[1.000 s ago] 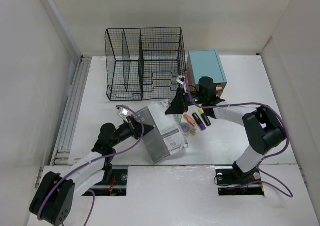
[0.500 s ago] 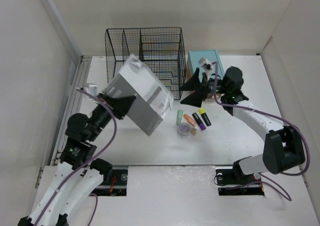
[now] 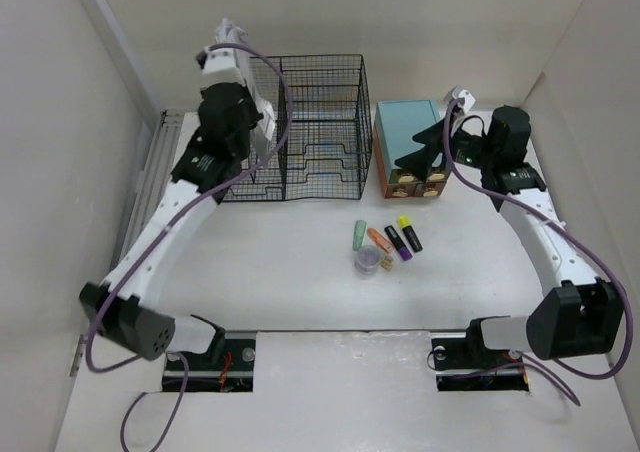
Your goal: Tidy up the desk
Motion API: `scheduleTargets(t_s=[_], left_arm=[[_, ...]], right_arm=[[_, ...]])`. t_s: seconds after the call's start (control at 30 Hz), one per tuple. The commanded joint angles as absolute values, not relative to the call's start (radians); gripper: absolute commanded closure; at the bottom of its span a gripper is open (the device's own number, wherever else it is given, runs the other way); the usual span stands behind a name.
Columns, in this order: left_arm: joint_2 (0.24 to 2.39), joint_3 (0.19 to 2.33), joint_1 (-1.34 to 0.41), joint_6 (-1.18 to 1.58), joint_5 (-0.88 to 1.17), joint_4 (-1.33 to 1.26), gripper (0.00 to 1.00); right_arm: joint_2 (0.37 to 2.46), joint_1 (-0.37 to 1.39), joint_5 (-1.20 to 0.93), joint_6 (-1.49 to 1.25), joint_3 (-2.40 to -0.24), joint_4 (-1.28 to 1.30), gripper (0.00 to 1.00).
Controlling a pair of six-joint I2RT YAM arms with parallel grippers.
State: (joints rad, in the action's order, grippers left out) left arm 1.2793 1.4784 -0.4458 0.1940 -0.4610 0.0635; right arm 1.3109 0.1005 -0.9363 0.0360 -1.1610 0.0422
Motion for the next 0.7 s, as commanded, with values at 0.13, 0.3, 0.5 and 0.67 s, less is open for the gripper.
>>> scheduleTargets(t_s=[0.13,0.3,0.5,0.67], left_arm=[[1.434,1.605,-0.446,-0.104,-0.653,-0.162,1.00],[1.526,1.605,-0.446,-0.152,-0.594,-0.228,1.00],[1.578,1.565,-0.396,-0.091,-0.482,-0.293,1.00],[1.548,1.503,-0.359,-0.008,-0.349,-0.380,1.00]], right_arm=[[1.279,0.032,-0.906,0.110,-1.183,0.109,0.00],[1.279,0.012,-0.917,0.110,-1.183,0.109,0.00],[1.289,0.003,-0.946,0.120,-1.183,0.109,0.00],[1.307,-0.006,-0.956,0.120,-1.173,0.109,0.00]])
